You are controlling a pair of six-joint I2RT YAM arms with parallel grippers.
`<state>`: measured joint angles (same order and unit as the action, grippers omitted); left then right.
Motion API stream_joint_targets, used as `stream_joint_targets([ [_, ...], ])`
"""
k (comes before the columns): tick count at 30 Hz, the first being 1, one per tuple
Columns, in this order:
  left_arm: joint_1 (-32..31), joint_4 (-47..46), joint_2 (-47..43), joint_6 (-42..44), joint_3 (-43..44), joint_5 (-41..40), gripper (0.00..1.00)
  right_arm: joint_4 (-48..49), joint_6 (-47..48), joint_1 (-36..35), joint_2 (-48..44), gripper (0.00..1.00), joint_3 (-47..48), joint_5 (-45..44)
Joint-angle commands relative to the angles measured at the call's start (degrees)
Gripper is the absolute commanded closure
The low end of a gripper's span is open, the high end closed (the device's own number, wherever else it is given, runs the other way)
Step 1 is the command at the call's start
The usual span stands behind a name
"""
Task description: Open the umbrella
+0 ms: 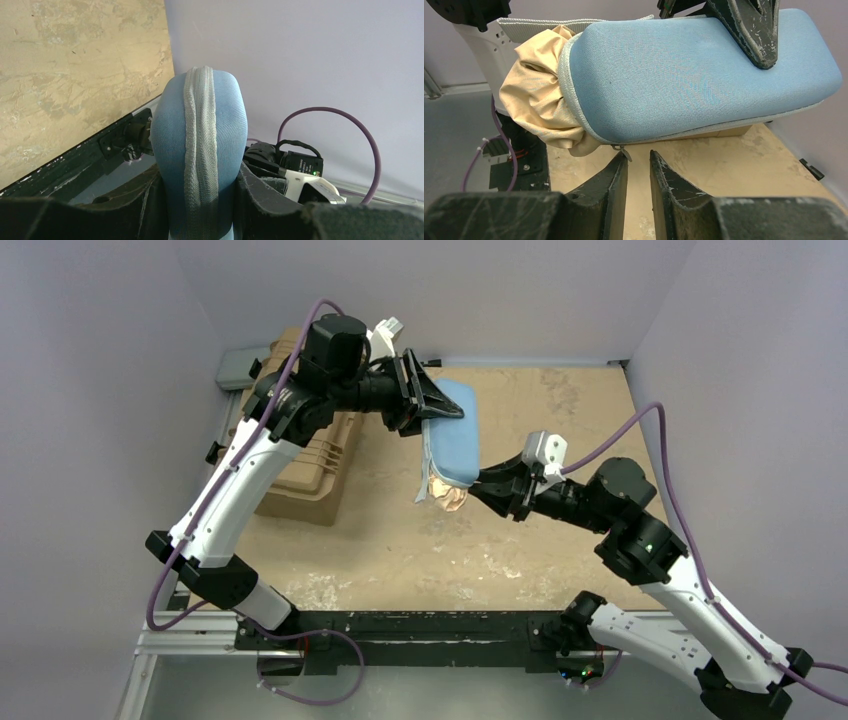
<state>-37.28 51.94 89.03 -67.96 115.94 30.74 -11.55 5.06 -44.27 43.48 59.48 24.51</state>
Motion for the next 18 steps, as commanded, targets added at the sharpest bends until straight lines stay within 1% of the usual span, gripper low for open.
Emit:
stream_joint_targets([
  [1,-0.3,-4.2,-1.4,-1.0,1.2,0.7,1.00,2.2,0.8,-0.4,-0.3,0.80,1.5,-1.2],
  [7,-0.5,-3.6,-1.4,-0.9,0.8,-0.6,1.00,2.6,0.5,-0.4,-1.1,0.84,0.5,1.0],
  [18,-0.4,-3.5,-1.5,-1.2,0.6,-1.6,1.00,2.7,0.0,-0.4,-2.3,0.85,-0.2,2.3],
])
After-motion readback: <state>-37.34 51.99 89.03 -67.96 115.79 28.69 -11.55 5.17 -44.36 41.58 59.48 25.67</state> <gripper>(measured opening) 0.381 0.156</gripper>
